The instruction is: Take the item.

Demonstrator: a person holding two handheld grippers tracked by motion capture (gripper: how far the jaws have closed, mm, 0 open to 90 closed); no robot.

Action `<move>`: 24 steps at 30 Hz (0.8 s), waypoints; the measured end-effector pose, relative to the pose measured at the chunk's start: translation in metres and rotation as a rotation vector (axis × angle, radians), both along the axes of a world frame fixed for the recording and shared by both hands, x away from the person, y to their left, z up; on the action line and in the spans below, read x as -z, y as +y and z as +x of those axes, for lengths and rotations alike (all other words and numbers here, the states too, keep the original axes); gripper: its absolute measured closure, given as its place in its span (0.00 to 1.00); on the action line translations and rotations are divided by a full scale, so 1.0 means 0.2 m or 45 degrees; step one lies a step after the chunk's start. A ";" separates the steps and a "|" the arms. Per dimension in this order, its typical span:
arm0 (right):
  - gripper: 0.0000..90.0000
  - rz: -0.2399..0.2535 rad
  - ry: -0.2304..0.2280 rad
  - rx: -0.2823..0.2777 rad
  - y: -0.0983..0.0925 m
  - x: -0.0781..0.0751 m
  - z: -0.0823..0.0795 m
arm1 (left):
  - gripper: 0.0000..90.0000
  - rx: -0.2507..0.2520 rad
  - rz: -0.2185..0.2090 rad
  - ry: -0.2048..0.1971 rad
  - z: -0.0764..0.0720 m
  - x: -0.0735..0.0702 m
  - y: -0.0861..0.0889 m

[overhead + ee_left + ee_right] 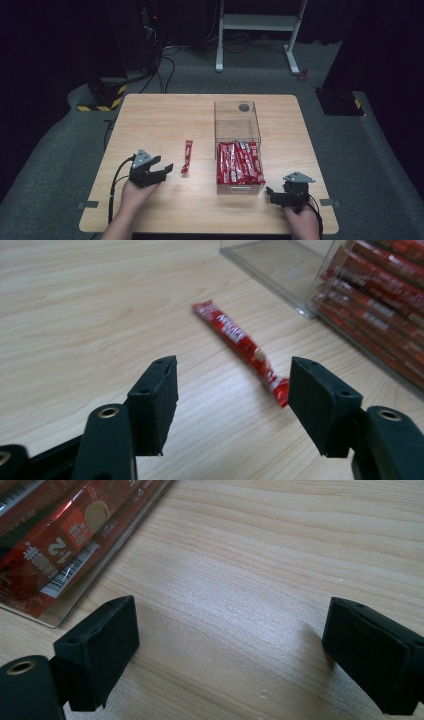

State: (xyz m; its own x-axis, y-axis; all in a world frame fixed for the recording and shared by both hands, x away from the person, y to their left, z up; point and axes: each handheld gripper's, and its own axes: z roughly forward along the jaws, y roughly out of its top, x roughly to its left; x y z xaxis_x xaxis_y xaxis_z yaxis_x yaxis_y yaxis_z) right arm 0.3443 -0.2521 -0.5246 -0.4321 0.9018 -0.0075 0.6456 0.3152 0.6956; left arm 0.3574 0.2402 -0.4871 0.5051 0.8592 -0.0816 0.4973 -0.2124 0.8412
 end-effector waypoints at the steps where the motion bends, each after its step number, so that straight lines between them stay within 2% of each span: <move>1: 0.09 0.000 0.001 0.000 0.00 0.00 0.00 | 0.40 -0.010 0.008 0.004 -0.01 0.01 0.02; 3: 0.09 0.000 0.001 0.000 0.00 0.00 0.00 | 0.39 -0.027 0.005 0.018 -0.02 0.02 0.05; 15: 0.09 0.000 0.001 0.000 0.00 0.00 0.00 | 0.34 -0.121 0.090 0.083 -0.14 0.12 0.23; 20: 0.09 0.001 0.001 0.000 0.00 0.00 0.00 | 0.33 -0.139 0.142 0.113 -0.18 0.15 0.27; 24: 0.09 0.001 0.001 0.000 0.00 0.00 0.00 | 0.30 -0.162 0.209 0.139 -0.21 0.18 0.29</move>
State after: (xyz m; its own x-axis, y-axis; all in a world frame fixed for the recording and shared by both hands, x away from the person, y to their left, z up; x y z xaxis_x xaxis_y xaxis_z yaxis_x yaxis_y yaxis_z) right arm 0.3442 -0.2521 -0.5246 -0.4324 0.9016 -0.0067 0.6459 0.3150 0.6954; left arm 0.3154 0.2990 -0.5223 0.3875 0.9217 0.0165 0.6150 -0.2717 0.7403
